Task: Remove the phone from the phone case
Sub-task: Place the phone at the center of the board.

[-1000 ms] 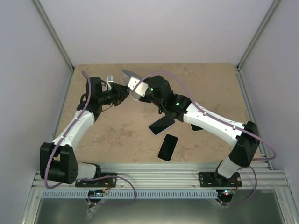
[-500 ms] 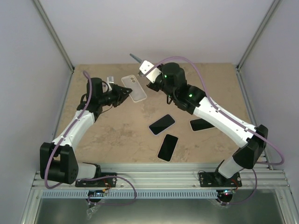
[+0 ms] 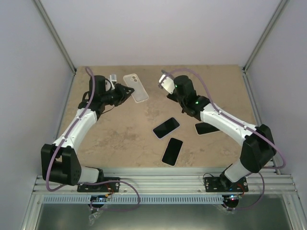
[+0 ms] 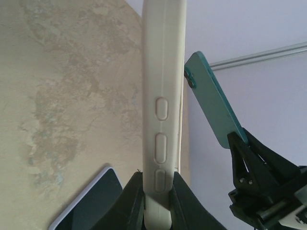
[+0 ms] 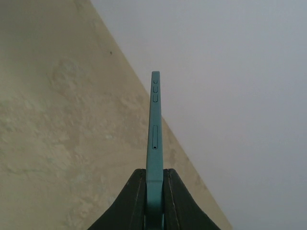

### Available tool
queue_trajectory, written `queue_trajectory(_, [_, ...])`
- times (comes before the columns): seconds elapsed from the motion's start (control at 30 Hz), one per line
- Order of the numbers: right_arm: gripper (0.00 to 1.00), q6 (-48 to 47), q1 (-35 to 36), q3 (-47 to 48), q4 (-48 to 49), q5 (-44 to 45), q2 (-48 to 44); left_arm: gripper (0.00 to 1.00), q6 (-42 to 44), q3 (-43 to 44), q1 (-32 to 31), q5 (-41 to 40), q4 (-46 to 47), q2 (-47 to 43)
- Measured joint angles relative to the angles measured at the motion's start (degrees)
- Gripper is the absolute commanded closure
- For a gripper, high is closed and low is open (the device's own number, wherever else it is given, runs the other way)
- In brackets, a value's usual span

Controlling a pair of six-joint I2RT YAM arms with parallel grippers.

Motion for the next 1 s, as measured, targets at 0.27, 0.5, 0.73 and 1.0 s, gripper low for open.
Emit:
queue_trajectory(0.27, [0.99, -2.21, -1.31, -8.2, 7.5, 3.23, 2.29, 1.0, 3.78, 1.97, 0.0, -2.25, -4.33, 0.94])
queue_trajectory(0.5, [1.0, -3.67, -1.31, -11.98, 13.16, 5.11, 7.43, 1.0, 5.57, 3.8, 0.0, -3.34, -5.29, 0.98])
queue_trajectory(0.73, [0.99, -3.13, -1.27, -11.96, 15.37, 5.9, 12.31, 1.0, 6.08, 3.8, 0.02, -4.2, -5.84, 0.98])
queue_trajectory(1.0, [1.0, -2.99, -0.74, -11.98, 17.09, 6.69, 15.76, 1.0, 6.23, 3.58, 0.11, -4.68, -5.79, 0.87])
